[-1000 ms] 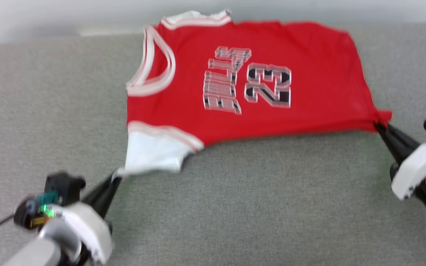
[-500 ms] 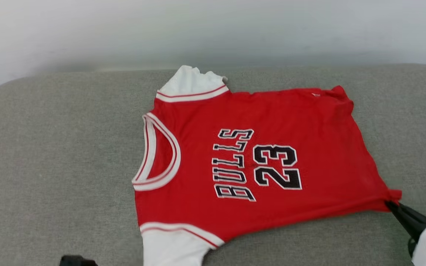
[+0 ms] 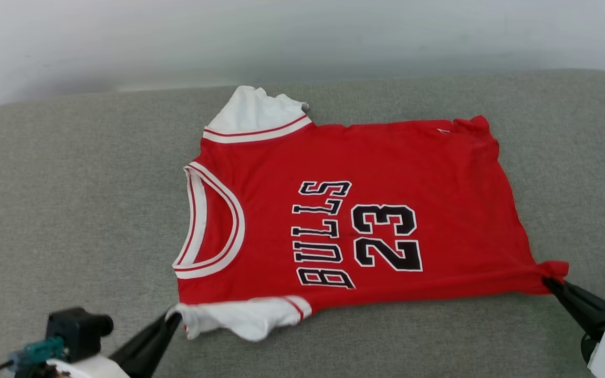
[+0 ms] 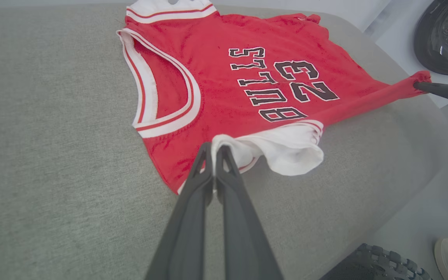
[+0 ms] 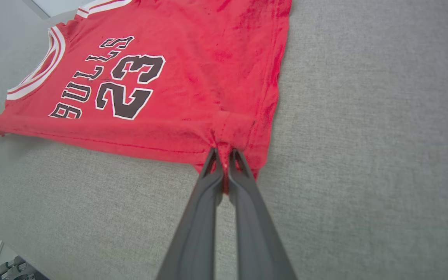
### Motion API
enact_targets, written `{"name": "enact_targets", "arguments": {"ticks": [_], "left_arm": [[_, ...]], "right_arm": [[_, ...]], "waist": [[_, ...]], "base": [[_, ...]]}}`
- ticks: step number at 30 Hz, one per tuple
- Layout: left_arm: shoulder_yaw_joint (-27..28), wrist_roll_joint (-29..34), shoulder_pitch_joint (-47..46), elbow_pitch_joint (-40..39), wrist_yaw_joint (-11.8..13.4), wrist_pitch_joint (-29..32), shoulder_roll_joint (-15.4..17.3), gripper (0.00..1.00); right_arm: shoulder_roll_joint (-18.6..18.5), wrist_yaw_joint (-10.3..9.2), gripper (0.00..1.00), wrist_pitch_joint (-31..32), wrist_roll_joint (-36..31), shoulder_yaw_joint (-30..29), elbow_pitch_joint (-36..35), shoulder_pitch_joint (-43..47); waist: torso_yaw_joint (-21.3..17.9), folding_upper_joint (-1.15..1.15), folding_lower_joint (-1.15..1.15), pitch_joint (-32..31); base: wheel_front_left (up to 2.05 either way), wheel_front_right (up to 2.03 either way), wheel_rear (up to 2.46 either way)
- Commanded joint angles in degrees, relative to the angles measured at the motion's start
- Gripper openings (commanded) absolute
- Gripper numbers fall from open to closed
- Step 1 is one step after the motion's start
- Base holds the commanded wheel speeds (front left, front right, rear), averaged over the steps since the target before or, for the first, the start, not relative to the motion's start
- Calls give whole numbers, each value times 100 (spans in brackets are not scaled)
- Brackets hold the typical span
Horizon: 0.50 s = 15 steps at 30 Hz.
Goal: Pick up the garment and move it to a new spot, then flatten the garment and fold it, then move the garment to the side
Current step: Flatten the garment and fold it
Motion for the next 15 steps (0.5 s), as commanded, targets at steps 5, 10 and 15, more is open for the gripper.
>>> {"name": "enact_targets", "arguments": {"ticks": [5,10,15], "left_arm": [[319,93,-559,18,-60,-161,-7,0],[385,204,-1102,264,-142,24,-12,0],[308,350,-1642,705,-241,295,-69,0]], "right_arm": [[87,-6,0,456,-221,-241,-230,-324],[307,-6,0,978,-479,-421,-204,-748],[521,-6,0,1364,-723,-547,-96,-1130]], "waist": [[-115,0,1,380],[-186,0,1,786],[-237,0,1,1163]], "base": [[0,0,0],[0,0,0],[0,0,0]]}}
